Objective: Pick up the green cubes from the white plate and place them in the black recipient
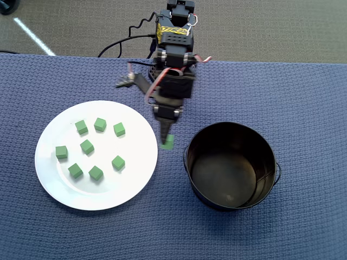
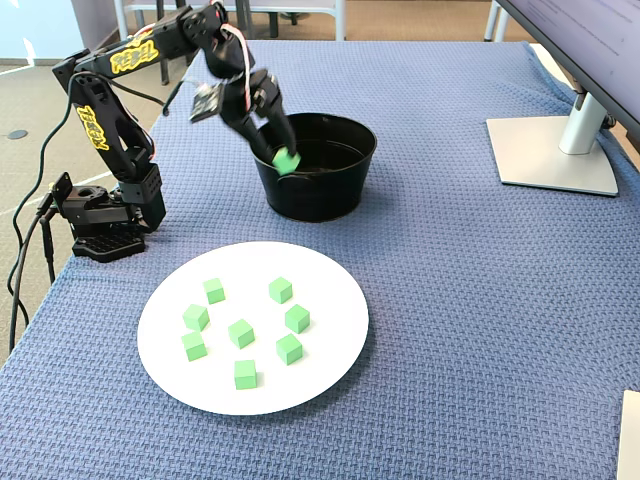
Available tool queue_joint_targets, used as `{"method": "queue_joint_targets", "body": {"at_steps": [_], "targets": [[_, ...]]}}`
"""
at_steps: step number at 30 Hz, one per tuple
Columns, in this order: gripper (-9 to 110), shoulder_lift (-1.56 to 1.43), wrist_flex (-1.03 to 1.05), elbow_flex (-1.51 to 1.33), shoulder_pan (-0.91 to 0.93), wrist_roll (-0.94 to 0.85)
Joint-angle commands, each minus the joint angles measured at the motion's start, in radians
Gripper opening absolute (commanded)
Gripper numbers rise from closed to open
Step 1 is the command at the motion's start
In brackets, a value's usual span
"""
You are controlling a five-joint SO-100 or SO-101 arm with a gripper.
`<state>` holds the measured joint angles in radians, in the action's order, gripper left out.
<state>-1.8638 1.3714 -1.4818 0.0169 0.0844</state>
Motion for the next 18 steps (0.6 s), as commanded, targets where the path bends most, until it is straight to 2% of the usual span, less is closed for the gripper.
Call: {"method": "queue_joint_targets", "body": {"at_steps": [1,9,15,18], "targets": [[0,0.069,0.002,0.164,-0.115,0.051],[0,0.431,-0.025,0.388,-0.321,0.127],[0,0.488,-0.058,0.376,-0.413,0.152],[28,0.472,-0.054,0.364,-0.42,0.14]]}}
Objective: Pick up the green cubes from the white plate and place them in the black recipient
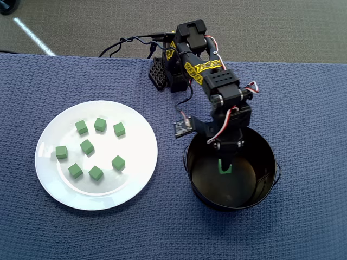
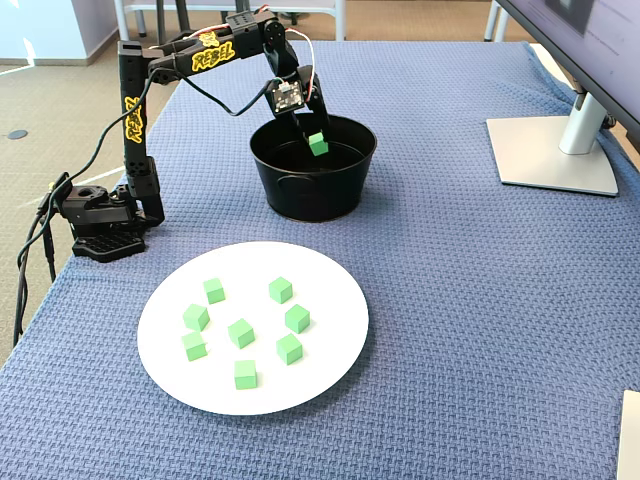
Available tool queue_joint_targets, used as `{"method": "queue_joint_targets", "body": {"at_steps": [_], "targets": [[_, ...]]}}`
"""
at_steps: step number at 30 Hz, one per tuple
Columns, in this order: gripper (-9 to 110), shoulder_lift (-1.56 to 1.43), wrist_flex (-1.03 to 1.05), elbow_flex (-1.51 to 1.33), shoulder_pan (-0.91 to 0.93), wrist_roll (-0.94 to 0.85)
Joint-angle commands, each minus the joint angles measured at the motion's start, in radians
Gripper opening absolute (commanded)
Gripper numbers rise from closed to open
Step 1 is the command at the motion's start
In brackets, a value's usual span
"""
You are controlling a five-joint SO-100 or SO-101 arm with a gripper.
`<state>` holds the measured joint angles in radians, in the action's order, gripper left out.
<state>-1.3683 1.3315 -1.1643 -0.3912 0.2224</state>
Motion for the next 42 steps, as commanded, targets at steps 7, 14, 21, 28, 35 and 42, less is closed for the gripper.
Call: {"method": "queue_joint_targets", "body": {"at_steps": [7,14,21,28,35,42], "targets": [[46,-0.098,0.046,0.037,0.018,-0.049],[36,-0.213,0.16,0.164,0.206,-0.089],[22,-0.273,0.245,0.186,0.526,-0.176],[31,-0.262,0.091,-0.049,0.772,-0.288],[30,-0.178,-0.103,-0.27,0.893,-0.31],[28,-0.107,-0.193,-0.382,0.945,-0.258]]}}
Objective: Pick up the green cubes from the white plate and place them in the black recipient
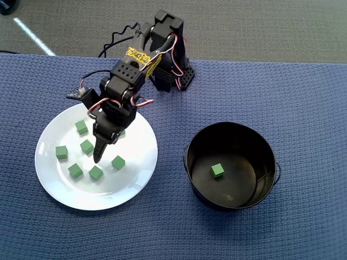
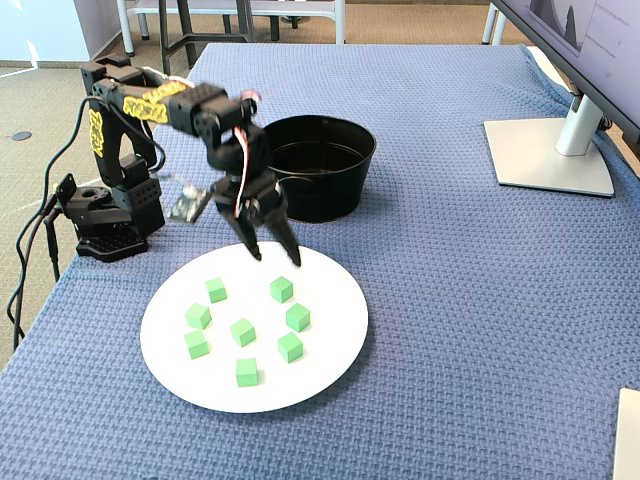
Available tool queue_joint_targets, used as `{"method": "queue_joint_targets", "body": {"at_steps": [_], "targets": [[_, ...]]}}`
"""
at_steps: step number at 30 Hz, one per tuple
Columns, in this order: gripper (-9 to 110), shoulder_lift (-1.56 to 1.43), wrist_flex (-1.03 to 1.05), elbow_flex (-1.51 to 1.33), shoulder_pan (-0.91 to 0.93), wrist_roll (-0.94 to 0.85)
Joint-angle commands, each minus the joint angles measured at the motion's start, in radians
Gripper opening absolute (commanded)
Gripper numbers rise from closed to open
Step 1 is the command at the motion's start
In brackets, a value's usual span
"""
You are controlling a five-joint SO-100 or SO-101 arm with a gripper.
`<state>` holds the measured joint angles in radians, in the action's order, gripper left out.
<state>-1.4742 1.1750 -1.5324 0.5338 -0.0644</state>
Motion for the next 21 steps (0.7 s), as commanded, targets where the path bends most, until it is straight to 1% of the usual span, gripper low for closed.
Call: {"method": "queue_joint_targets", "body": {"at_steps": [1,7,13,21], "targets": [[28,0.002,-0.038,-0.021,0.023,0.051],[29,0.005,-0.052,-0.071,0.032,0.155],[28,0.046,-0.063,-0.094,-0.008,0.143],[26,0.189,-0.035,0.037,-0.026,0.169]]}}
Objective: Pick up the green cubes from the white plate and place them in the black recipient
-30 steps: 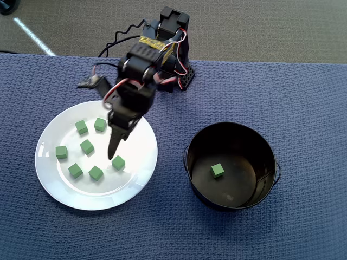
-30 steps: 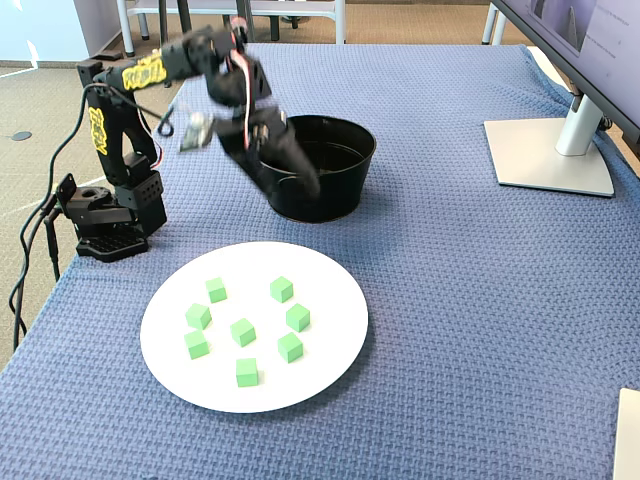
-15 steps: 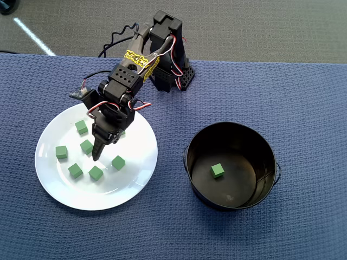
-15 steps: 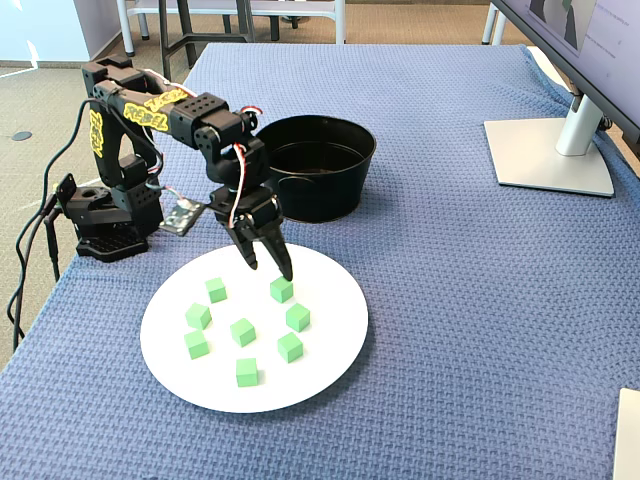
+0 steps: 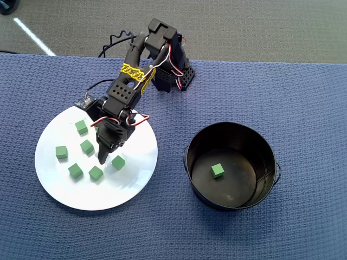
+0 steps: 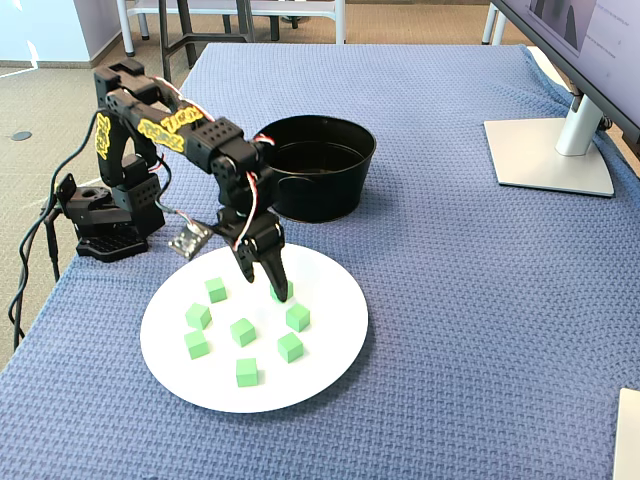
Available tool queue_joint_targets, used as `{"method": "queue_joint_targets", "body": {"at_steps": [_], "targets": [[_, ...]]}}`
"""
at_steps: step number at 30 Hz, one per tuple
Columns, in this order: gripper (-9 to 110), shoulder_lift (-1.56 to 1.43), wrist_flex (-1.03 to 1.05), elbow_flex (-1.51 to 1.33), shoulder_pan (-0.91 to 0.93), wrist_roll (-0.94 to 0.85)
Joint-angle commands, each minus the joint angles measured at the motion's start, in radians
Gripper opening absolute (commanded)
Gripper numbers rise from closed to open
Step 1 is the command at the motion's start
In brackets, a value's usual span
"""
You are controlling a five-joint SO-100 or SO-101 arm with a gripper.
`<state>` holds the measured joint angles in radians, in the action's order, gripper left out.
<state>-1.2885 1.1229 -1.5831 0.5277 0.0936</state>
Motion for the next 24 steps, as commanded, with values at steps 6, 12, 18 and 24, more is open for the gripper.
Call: {"method": "queue_joint_targets", "body": {"at_steps": [6,12,18,24], "targets": [[25,0.061,0.037,0.167,-0.015,0.009],[25,0.087,0.029,0.19,-0.04,-0.006],[22,0.081,0.029,0.183,-0.078,0.029],[20,0.066,0.021,0.164,-0.08,0.038]]}}
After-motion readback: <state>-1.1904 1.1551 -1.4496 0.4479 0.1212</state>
